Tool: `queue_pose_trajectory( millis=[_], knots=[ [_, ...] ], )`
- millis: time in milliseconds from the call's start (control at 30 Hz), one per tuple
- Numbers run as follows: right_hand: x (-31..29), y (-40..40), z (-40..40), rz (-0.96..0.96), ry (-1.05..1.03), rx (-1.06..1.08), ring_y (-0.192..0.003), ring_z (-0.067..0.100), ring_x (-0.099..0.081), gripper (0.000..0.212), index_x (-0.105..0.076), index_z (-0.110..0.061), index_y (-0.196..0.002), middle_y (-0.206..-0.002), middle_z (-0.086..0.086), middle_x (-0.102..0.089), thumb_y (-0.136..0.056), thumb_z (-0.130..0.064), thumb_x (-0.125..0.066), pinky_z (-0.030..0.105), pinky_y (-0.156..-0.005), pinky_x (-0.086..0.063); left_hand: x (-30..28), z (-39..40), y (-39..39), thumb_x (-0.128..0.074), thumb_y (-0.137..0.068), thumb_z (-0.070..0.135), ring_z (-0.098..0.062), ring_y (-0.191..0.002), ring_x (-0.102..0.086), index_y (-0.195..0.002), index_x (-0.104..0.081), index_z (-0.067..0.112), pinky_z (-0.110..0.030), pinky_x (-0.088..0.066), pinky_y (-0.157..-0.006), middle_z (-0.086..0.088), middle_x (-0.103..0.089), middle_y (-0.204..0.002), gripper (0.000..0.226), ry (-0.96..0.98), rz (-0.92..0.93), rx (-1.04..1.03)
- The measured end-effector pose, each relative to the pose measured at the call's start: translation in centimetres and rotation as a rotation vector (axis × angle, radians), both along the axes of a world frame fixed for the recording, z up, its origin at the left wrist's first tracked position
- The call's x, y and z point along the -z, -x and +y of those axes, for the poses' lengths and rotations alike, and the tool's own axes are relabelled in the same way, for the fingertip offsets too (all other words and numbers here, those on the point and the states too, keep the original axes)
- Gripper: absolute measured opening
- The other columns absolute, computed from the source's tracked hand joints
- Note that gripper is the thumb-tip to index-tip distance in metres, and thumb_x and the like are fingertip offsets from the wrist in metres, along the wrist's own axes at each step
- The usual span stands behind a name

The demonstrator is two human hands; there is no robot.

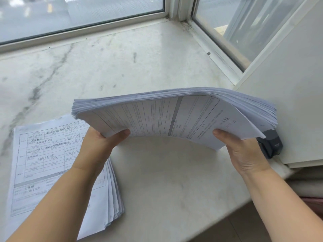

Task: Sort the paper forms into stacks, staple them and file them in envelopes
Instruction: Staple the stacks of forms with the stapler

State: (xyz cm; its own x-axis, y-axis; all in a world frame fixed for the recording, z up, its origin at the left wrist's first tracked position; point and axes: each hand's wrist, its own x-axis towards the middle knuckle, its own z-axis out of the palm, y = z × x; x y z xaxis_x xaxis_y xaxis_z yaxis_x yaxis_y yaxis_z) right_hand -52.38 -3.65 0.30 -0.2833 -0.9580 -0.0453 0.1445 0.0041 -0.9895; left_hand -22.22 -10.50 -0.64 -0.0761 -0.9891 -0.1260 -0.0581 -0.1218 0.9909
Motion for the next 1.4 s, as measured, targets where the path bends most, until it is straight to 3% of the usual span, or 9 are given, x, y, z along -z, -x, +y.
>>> queue_pose_trajectory(
  millis=[100, 300, 567, 733, 900, 1000, 1133, 1300, 1400],
  knots=[
    [0.1, 0.1, -0.2, 0.017, 0.003, -0.005, -0.112, 0.015, -0.064, 0.048, -0.071, -0.039, -0.105, -0.110, -0.007, -0.071, -0.073, -0.004, -0.076, 0.036, -0.093, -0.051, 0.2, -0.7, -0.4, -0.079, -0.062, 0.025, -0.014, -0.099, -0.069, -0.101, -0.070, 0.026, -0.029, -0.053, -0.083, 0.005, -0.074, -0.102, 0.041, -0.055, 0.001, 0.049],
    [-1.1, 0.8, -1.6, 0.109, -0.064, -0.049, -0.093, 0.003, -0.068, 0.032, -0.075, -0.032, -0.091, -0.093, -0.014, -0.074, -0.081, -0.003, -0.065, 0.019, -0.077, -0.055, -0.6, -1.4, -0.9, -0.078, -0.063, 0.019, -0.015, -0.096, -0.070, -0.088, -0.078, 0.026, -0.019, -0.055, -0.076, 0.003, -0.075, -0.098, 0.026, -0.062, -0.006, 0.071],
    [-1.1, 4.2, -4.3, -0.103, -0.587, -0.393, -0.104, 0.036, -0.068, 0.062, -0.072, -0.013, -0.110, -0.115, 0.017, -0.070, -0.052, -0.020, -0.093, 0.048, -0.083, -0.057, -0.3, 3.3, -1.2, -0.098, -0.031, 0.032, -0.039, -0.104, -0.066, -0.121, -0.060, 0.002, -0.043, -0.059, -0.076, -0.022, -0.066, -0.118, 0.102, -0.639, 0.342, 0.256],
    [1.2, 3.4, -4.8, 0.031, -0.866, -0.407, -0.106, 0.037, -0.067, 0.056, -0.061, -0.001, -0.123, -0.115, 0.020, -0.069, -0.071, -0.004, -0.080, 0.053, -0.093, -0.052, 0.6, 5.8, -1.1, -0.097, -0.040, 0.020, -0.041, -0.092, -0.069, -0.119, -0.059, -0.001, -0.041, -0.060, -0.064, -0.025, -0.069, -0.108, 0.091, -0.738, 0.286, 0.211],
    [1.6, 2.5, -4.3, 0.509, -0.712, -0.197, -0.083, 0.016, -0.068, 0.030, -0.063, -0.010, -0.115, -0.101, 0.006, -0.071, -0.087, -0.009, -0.070, 0.032, -0.077, -0.054, 0.8, 7.1, -1.7, -0.099, -0.019, 0.033, -0.040, -0.085, -0.071, -0.111, -0.063, 0.000, -0.039, -0.059, -0.058, -0.025, -0.070, -0.102, 0.105, -0.679, 0.275, 0.081],
    [-0.2, 2.8, -1.6, 0.871, -0.452, 0.013, -0.078, 0.004, -0.062, 0.020, -0.065, -0.017, -0.107, -0.087, -0.010, -0.067, -0.087, -0.013, -0.066, 0.022, -0.078, -0.049, 0.5, 7.9, -1.9, -0.083, -0.060, 0.016, -0.037, -0.082, -0.072, -0.109, -0.062, 0.000, -0.036, -0.059, -0.056, -0.024, -0.071, -0.102, 0.056, -0.640, 0.323, 0.022],
    [-1.6, 4.9, 2.6, 1.267, -0.164, 0.330, -0.096, 0.024, -0.059, 0.025, -0.066, -0.010, -0.109, -0.105, 0.005, -0.069, -0.085, -0.014, -0.060, 0.033, -0.083, -0.044, -0.2, 8.5, -1.8, -0.054, -0.079, -0.001, -0.032, -0.076, -0.073, -0.108, -0.062, 0.001, -0.033, -0.058, -0.053, -0.020, -0.073, -0.095, 0.030, -0.631, 0.337, -0.047],
    [-0.5, 6.8, 3.0, 1.199, -0.561, 0.293, -0.128, 0.035, -0.044, 0.066, -0.040, -0.005, -0.144, -0.141, 0.016, -0.048, -0.085, -0.016, -0.069, 0.044, -0.102, -0.038, -0.5, 8.6, -1.5, -0.048, -0.089, -0.006, -0.025, -0.073, -0.073, -0.109, -0.062, 0.000, -0.029, -0.057, -0.052, -0.014, -0.075, -0.091, 0.025, -0.642, 0.379, -0.123],
    [-0.1, 7.2, 1.9, 1.197, -0.651, 0.293, -0.126, 0.036, -0.048, 0.068, -0.038, -0.007, -0.144, -0.141, 0.016, -0.050, -0.085, -0.015, -0.070, 0.043, -0.100, -0.040, -0.6, 8.4, -1.5, -0.055, -0.079, 0.001, -0.027, -0.077, -0.073, -0.118, -0.059, -0.003, -0.031, -0.058, -0.053, -0.018, -0.073, -0.099, 0.040, -0.692, 0.438, -0.153]
  ],
)
